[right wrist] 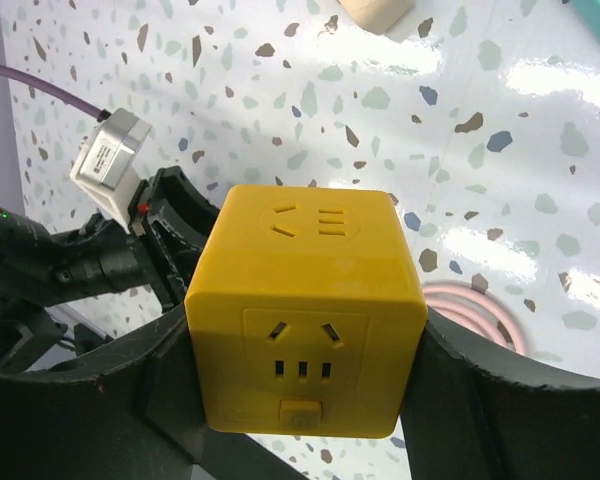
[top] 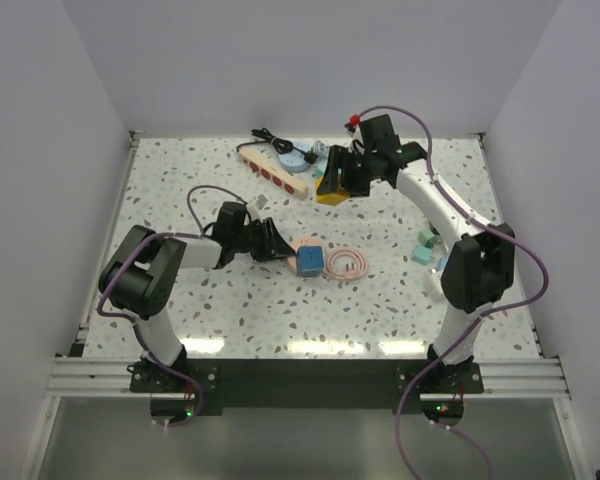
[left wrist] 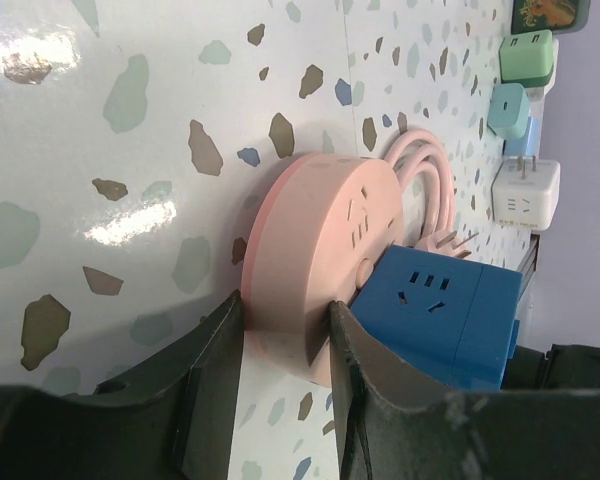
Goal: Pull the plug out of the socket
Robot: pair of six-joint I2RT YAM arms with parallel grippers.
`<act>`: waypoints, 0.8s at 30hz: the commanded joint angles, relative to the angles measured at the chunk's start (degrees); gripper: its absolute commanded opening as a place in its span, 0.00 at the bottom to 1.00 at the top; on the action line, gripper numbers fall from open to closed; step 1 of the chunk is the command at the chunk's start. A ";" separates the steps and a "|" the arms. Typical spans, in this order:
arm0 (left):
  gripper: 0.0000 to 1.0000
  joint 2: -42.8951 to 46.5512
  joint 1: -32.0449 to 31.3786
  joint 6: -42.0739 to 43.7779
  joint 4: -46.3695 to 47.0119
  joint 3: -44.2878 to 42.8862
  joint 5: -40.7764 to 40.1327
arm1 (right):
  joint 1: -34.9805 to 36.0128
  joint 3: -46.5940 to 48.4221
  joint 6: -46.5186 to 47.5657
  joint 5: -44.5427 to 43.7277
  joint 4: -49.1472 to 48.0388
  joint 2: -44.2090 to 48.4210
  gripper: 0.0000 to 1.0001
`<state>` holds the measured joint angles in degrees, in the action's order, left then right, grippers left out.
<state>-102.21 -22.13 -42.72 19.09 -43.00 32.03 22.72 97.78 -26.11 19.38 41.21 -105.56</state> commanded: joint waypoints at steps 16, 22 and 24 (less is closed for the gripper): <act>0.00 3.60 0.25 0.09 -5.99 -4.89 -4.78 | -20.43 0.75 -0.96 -24.04 4.94 -9.22 0.00; 0.00 5.27 0.25 -0.35 -6.70 -5.60 -5.40 | -22.37 0.66 -0.87 -22.28 5.02 -13.53 0.00; 0.00 5.71 0.25 -0.52 -7.14 -6.21 -5.31 | -22.55 0.57 -1.31 -22.36 5.46 -13.88 0.00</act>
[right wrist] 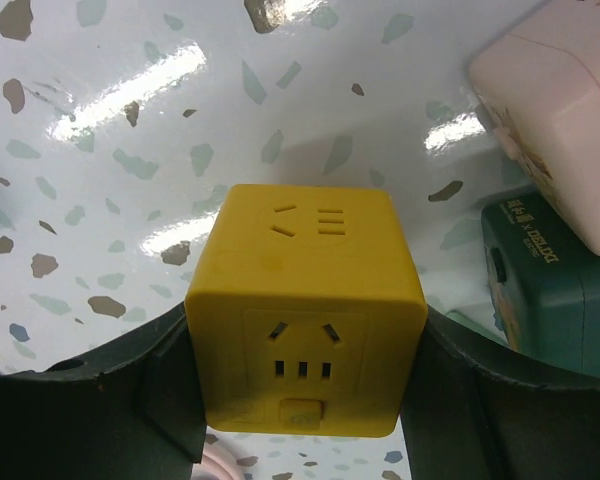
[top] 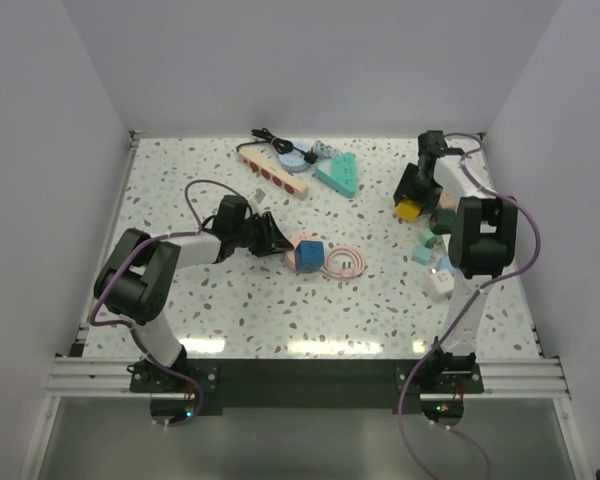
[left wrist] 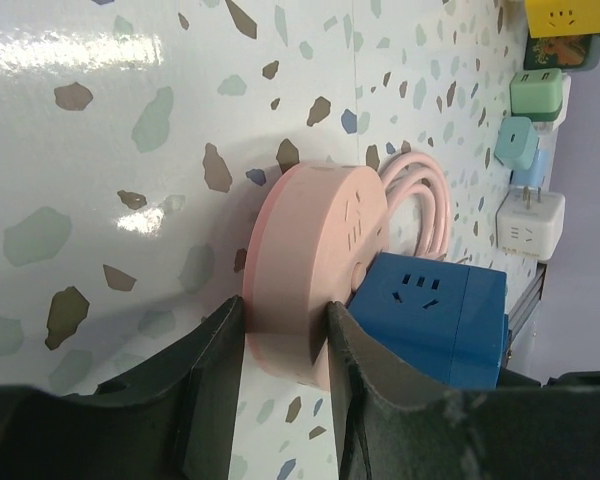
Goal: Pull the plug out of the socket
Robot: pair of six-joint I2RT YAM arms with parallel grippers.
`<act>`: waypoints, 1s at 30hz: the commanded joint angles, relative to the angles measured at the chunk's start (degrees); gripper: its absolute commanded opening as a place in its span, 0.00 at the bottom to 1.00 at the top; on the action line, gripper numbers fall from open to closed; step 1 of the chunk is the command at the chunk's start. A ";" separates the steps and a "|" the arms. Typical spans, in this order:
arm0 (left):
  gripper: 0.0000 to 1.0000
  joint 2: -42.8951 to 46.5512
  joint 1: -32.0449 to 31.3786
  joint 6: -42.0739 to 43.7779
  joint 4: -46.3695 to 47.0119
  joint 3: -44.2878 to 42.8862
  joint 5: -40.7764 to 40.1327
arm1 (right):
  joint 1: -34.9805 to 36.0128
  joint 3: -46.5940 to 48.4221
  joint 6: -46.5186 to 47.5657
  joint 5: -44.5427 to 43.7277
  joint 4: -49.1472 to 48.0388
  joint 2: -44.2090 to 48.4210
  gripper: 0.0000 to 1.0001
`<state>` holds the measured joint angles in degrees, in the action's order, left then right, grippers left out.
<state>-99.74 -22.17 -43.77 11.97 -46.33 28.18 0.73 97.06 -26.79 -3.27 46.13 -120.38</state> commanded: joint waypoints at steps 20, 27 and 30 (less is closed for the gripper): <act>0.00 5.88 0.29 -0.70 -0.98 -5.88 -0.76 | -3.46 2.09 -3.80 -0.43 6.43 13.48 0.99; 0.00 5.61 0.29 -1.93 -0.45 -6.94 -0.67 | 0.48 -8.89 -1.88 20.03 -0.33 21.23 0.99; 0.00 5.35 0.29 -2.55 0.25 -7.20 -0.50 | 8.56 -12.94 0.32 24.88 -2.96 22.20 0.99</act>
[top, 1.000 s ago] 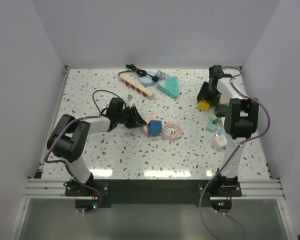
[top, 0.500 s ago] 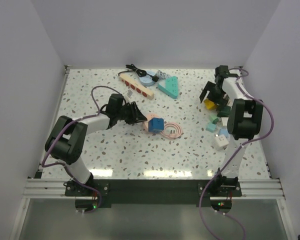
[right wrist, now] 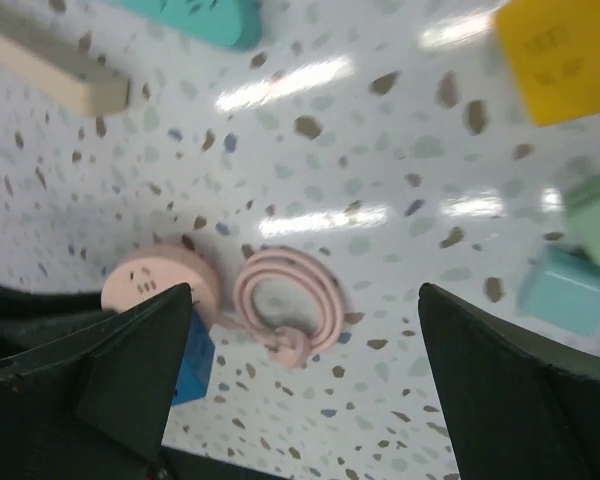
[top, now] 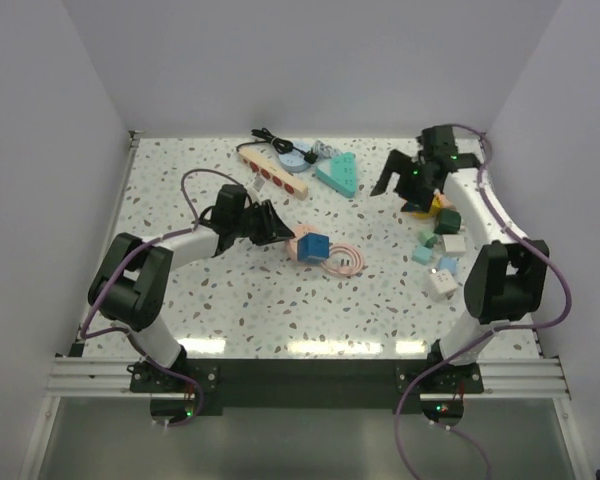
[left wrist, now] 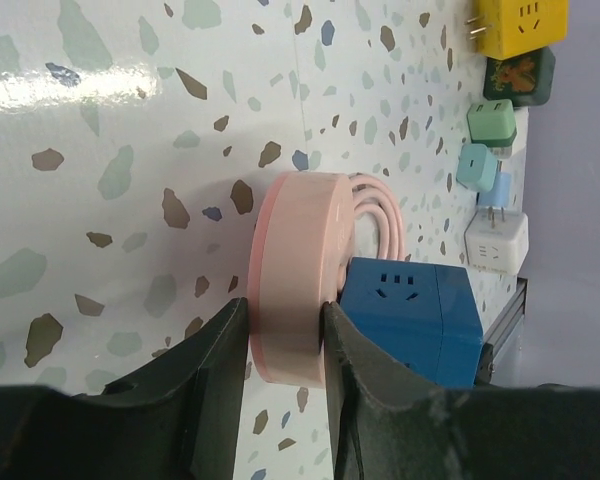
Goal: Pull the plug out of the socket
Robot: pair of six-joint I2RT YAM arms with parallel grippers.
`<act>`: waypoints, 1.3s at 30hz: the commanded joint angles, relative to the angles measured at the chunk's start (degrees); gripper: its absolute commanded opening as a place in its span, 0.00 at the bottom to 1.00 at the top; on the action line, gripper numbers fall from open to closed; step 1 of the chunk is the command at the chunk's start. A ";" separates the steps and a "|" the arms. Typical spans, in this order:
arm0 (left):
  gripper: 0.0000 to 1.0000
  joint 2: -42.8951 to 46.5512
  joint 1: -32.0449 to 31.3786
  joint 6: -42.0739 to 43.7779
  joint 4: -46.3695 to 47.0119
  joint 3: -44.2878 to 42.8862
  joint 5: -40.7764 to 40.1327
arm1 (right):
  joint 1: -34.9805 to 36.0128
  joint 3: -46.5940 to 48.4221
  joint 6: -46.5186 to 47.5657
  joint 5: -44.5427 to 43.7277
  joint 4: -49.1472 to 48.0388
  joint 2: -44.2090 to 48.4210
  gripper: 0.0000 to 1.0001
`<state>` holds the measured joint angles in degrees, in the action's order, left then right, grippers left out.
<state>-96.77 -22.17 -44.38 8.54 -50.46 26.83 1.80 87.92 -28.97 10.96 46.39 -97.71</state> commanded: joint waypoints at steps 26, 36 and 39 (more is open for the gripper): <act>0.00 2.73 0.20 -4.93 5.97 -2.45 1.56 | 31.50 -8.37 4.10 8.72 -14.03 -6.44 0.91; 0.00 2.11 -0.94 -5.72 8.25 -1.75 3.84 | 31.86 -8.82 1.81 11.27 -17.30 -10.04 0.48; 0.01 1.32 -1.29 -5.19 9.04 -2.01 5.33 | 31.68 -8.73 2.51 12.06 -17.39 -9.78 0.15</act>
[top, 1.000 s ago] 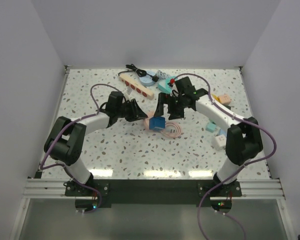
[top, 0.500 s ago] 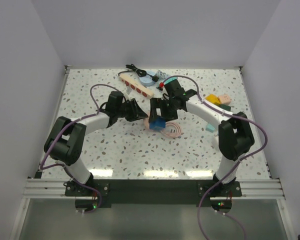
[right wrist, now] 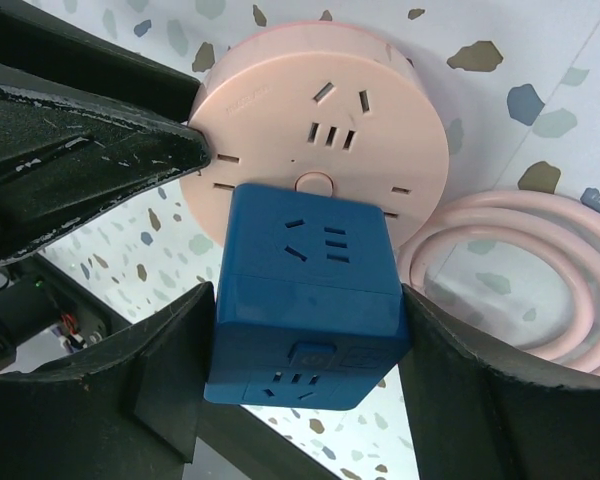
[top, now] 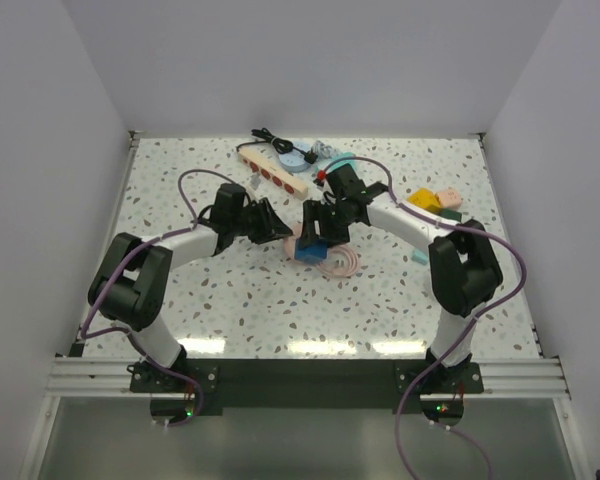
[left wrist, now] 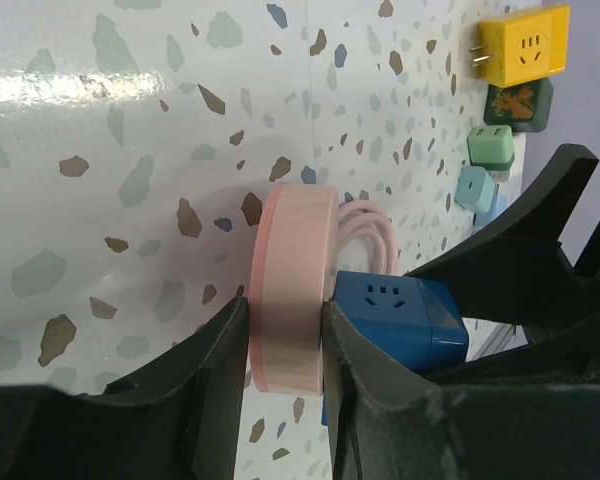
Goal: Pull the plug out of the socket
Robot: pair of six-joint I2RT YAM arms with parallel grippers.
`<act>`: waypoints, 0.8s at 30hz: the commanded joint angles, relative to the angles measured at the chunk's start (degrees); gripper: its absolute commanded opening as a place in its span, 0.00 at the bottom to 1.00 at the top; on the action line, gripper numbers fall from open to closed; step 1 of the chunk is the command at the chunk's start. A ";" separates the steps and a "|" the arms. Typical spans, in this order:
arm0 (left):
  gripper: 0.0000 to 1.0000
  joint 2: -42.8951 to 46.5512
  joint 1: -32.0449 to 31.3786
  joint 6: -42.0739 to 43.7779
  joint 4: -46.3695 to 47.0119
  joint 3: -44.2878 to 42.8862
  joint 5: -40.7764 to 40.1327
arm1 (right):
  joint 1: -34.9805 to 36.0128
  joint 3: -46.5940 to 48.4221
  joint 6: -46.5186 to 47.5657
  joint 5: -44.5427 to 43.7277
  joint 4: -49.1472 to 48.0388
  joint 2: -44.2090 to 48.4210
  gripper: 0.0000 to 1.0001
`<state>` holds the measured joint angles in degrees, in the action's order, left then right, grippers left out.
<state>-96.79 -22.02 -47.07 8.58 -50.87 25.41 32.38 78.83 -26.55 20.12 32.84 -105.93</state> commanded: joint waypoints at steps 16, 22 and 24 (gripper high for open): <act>0.83 -1.21 -1.62 -0.92 3.30 1.13 -1.84 | 0.84 0.72 0.97 3.79 -5.15 2.39 0.00; 0.83 0.20 -1.62 -2.76 2.32 3.15 -7.30 | 0.14 -0.68 -0.17 1.68 -6.65 5.03 0.00; 0.84 0.38 -1.62 -3.99 3.54 3.58 -7.04 | -0.12 -1.48 -1.05 0.72 -8.22 6.34 0.00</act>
<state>-97.65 -23.40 -48.95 10.98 -48.10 20.69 32.82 77.82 -26.15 20.84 29.65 -105.45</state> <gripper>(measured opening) 0.833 0.683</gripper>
